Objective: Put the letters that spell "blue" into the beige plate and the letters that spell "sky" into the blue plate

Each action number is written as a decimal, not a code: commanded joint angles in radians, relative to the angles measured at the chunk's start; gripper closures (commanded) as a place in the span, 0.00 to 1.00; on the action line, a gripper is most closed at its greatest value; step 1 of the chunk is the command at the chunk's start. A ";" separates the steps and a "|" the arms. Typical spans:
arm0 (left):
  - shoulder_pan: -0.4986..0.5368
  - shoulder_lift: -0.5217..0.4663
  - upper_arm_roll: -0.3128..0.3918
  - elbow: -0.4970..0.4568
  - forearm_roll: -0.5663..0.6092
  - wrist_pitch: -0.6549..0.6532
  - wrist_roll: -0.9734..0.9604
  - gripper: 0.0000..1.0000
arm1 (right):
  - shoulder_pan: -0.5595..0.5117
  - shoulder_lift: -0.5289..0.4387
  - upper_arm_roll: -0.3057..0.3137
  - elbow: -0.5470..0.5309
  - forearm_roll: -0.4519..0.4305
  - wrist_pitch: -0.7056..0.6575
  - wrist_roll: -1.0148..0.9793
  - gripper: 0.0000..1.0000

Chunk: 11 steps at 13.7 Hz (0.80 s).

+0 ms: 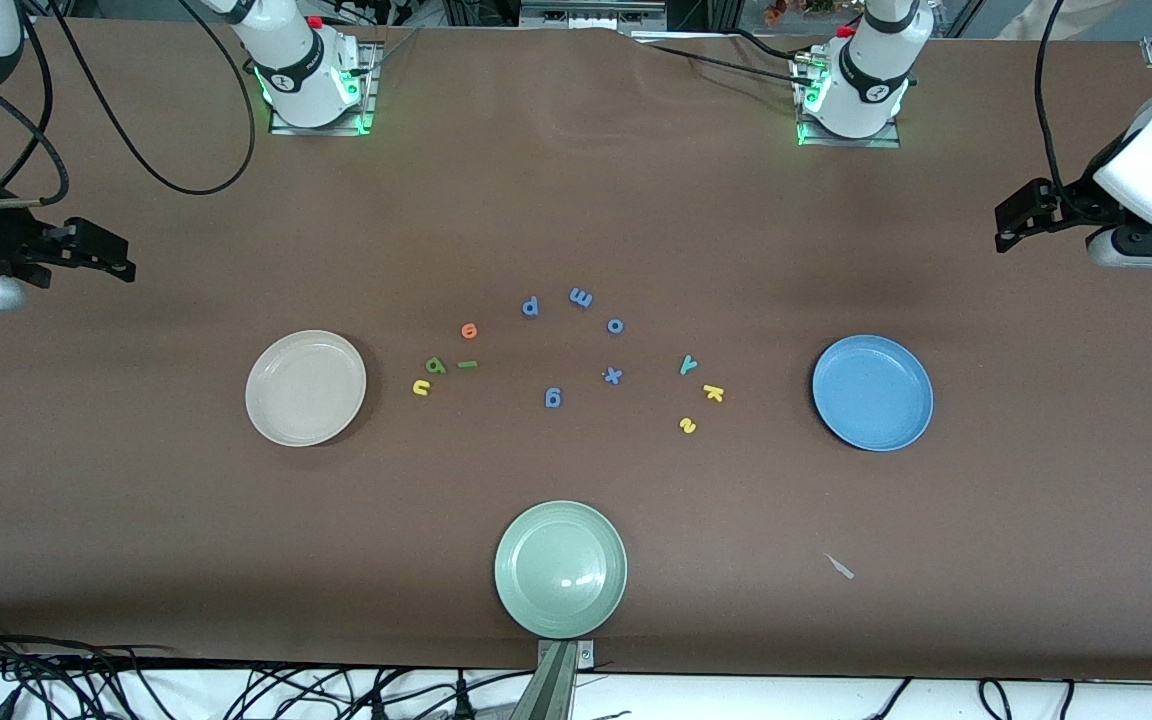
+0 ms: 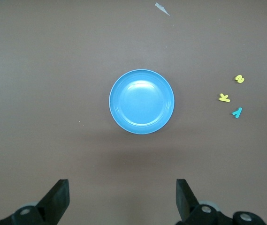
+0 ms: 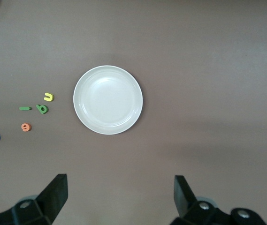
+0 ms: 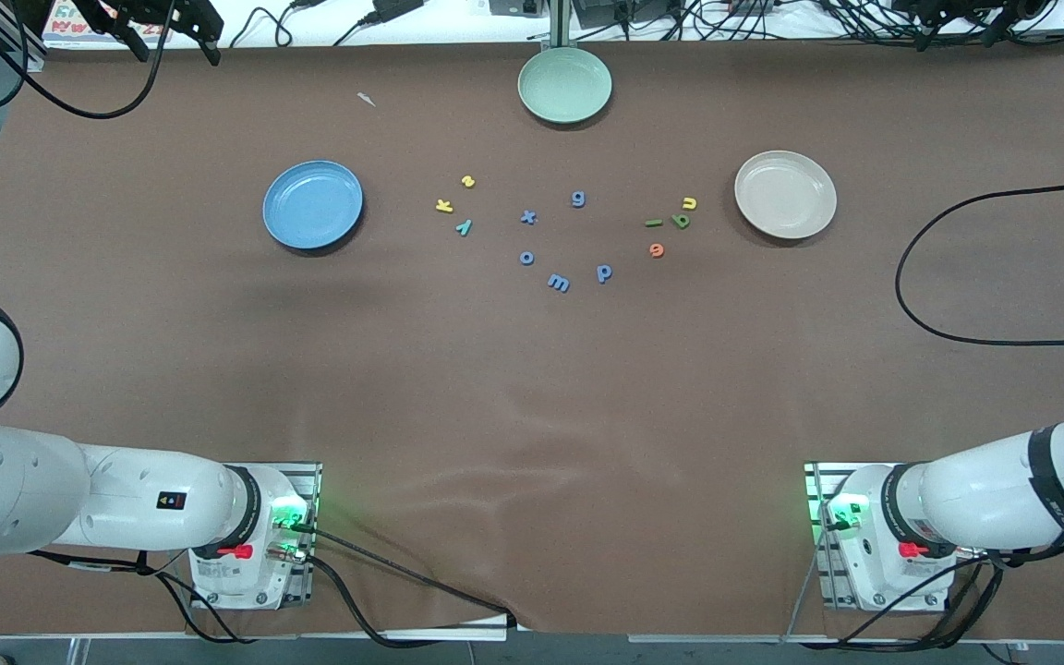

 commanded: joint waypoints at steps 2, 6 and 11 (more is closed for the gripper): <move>-0.002 -0.013 0.001 -0.003 0.020 -0.014 0.020 0.00 | 0.000 0.011 0.003 0.024 -0.014 -0.007 -0.012 0.00; -0.002 -0.013 0.001 -0.003 0.020 -0.014 0.020 0.00 | 0.000 0.011 0.003 0.024 -0.014 -0.007 -0.012 0.00; -0.034 0.048 -0.022 0.000 0.016 -0.040 0.013 0.00 | 0.000 0.011 0.003 0.024 -0.014 -0.007 -0.011 0.00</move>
